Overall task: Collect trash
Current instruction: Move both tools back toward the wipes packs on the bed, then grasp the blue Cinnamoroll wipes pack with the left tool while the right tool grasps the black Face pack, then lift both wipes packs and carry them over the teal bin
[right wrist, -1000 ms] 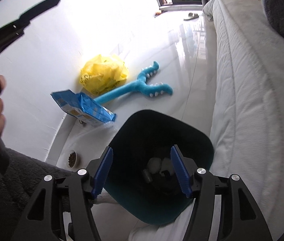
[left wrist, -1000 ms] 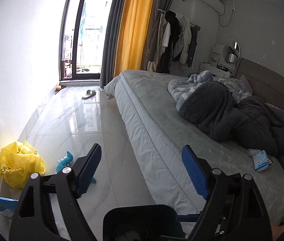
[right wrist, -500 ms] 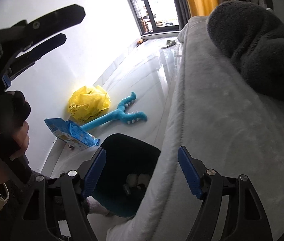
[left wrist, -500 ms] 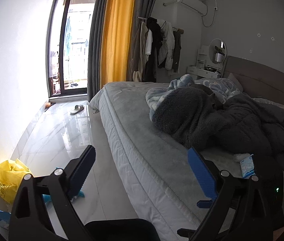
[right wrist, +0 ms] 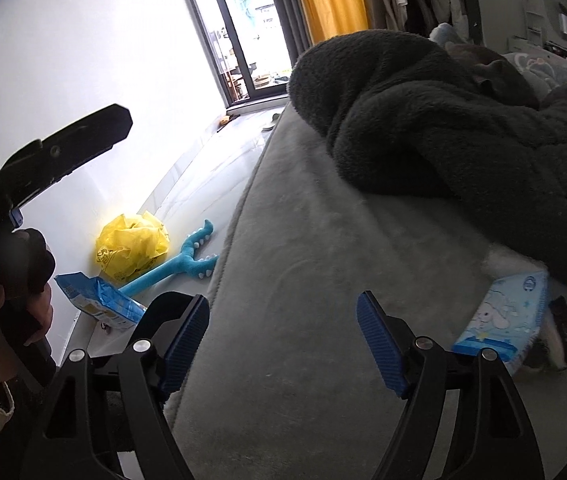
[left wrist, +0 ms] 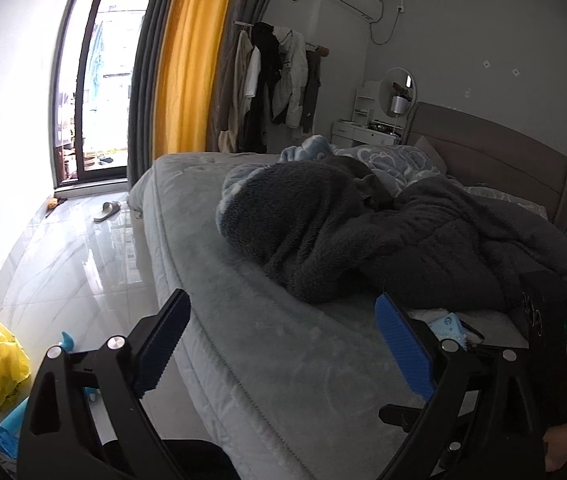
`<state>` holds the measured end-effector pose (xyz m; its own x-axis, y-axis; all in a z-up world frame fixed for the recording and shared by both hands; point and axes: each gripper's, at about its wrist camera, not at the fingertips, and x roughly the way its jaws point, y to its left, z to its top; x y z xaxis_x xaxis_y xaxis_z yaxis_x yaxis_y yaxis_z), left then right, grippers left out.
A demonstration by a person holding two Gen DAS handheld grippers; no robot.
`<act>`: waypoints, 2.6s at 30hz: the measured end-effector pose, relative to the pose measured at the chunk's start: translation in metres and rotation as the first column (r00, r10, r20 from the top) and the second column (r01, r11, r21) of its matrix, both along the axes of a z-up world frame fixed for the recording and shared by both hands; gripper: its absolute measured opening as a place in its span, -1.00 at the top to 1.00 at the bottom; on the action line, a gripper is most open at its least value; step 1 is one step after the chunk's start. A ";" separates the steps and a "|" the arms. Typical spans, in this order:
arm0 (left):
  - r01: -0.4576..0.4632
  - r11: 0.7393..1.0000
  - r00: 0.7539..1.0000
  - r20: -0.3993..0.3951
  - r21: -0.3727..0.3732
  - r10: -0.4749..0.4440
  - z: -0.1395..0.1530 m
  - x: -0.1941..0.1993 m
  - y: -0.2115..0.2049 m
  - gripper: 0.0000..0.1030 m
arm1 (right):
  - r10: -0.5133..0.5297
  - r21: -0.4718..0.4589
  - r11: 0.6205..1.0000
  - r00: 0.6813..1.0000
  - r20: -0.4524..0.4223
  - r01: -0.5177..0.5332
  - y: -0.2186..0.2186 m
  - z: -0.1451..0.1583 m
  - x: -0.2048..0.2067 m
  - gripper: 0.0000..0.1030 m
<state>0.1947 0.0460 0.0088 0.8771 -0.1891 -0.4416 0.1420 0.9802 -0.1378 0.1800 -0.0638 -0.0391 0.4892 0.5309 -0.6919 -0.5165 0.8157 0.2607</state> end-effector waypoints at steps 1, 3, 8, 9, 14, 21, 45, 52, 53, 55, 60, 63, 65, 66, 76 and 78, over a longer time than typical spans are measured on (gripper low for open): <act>0.016 1.000 1.000 -0.005 -0.001 -0.016 -0.001 0.003 -0.006 -0.85 | -0.013 -0.001 1.000 1.000 0.007 0.013 -0.008 0.002 0.002 -0.50; 0.041 0.999 0.999 -0.011 -0.001 -0.041 -0.002 0.005 -0.013 -0.85 | -0.036 -0.009 0.999 0.999 0.025 0.037 -0.024 0.006 0.003 -0.51; 0.122 0.992 0.992 -0.042 0.015 -0.121 -0.010 0.014 -0.040 -0.85 | -0.109 -0.010 0.994 0.993 0.045 0.109 -0.061 0.008 0.011 -0.57; 0.148 0.989 0.987 -0.061 0.015 -0.147 -0.014 0.017 -0.046 -0.85 | -0.120 -0.008 0.993 0.992 0.043 0.121 -0.069 0.008 0.012 -0.57; 0.218 0.976 0.970 -0.108 0.014 -0.216 -0.027 0.026 -0.071 -0.85 | -0.185 -0.010 0.983 0.982 0.038 0.185 -0.100 0.003 0.021 -0.58; 0.299 0.954 0.940 -0.166 -0.024 -0.299 -0.043 0.038 -0.101 -0.87 | -0.240 -0.009 0.971 0.969 0.050 0.241 -0.136 0.003 0.023 -0.65; 0.392 0.891 0.836 -0.315 -0.229 -0.449 -0.101 0.070 -0.171 -0.87 | -0.234 0.076 0.968 0.969 -0.083 0.240 -0.198 -0.037 0.042 -0.67; 0.383 0.877 0.809 -0.353 -0.289 -0.470 -0.119 0.079 -0.179 -0.85 | -0.207 0.095 0.971 0.972 -0.113 0.217 -0.203 -0.047 0.049 -0.69; 0.381 0.876 0.806 -0.357 -0.296 -0.472 -0.121 0.083 -0.180 -0.83 | -0.207 0.104 0.970 0.971 -0.119 0.219 -0.205 -0.048 0.051 -0.69; 0.377 0.873 0.802 -0.363 -0.309 -0.475 -0.123 0.086 -0.180 -0.77 | -0.206 0.123 0.967 0.969 -0.134 0.223 -0.208 -0.051 0.053 -0.69; 0.374 0.870 0.798 -0.368 -0.321 -0.478 -0.128 0.088 -0.181 -0.57 | -0.202 0.152 0.962 0.965 -0.168 0.228 -0.213 -0.057 0.055 -0.69; 0.374 0.867 0.794 -0.370 -0.329 -0.483 -0.130 0.088 -0.183 -0.42 | -0.203 0.183 0.954 0.963 -0.178 0.235 -0.218 -0.058 0.056 -0.69; 0.380 0.862 0.788 -0.371 -0.335 -0.491 -0.130 0.089 -0.185 -0.28 | -0.205 0.194 0.951 0.962 -0.182 0.240 -0.220 -0.059 0.056 -0.69; 0.386 0.860 0.785 -0.371 -0.333 -0.496 -0.131 0.090 -0.187 -0.15 | -0.206 0.194 0.951 0.961 -0.184 0.240 -0.220 -0.059 0.056 -0.69; 0.420 0.870 0.806 -0.334 -0.259 -0.488 -0.119 0.077 -0.188 0.00 | -0.190 0.132 0.968 0.967 -0.168 0.213 -0.200 -0.059 0.058 -0.50; 0.420 0.874 0.817 -0.317 -0.244 -0.481 -0.113 0.071 -0.183 0.00 | -0.201 0.120 0.968 0.966 -0.164 0.222 -0.199 -0.059 0.058 -0.47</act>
<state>0.2662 -0.1373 -0.1043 0.4632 -0.6165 -0.6367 0.4735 0.7794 -0.4103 0.2377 -0.2626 -0.0977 0.4972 0.5207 -0.6940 -0.2824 0.8535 0.4380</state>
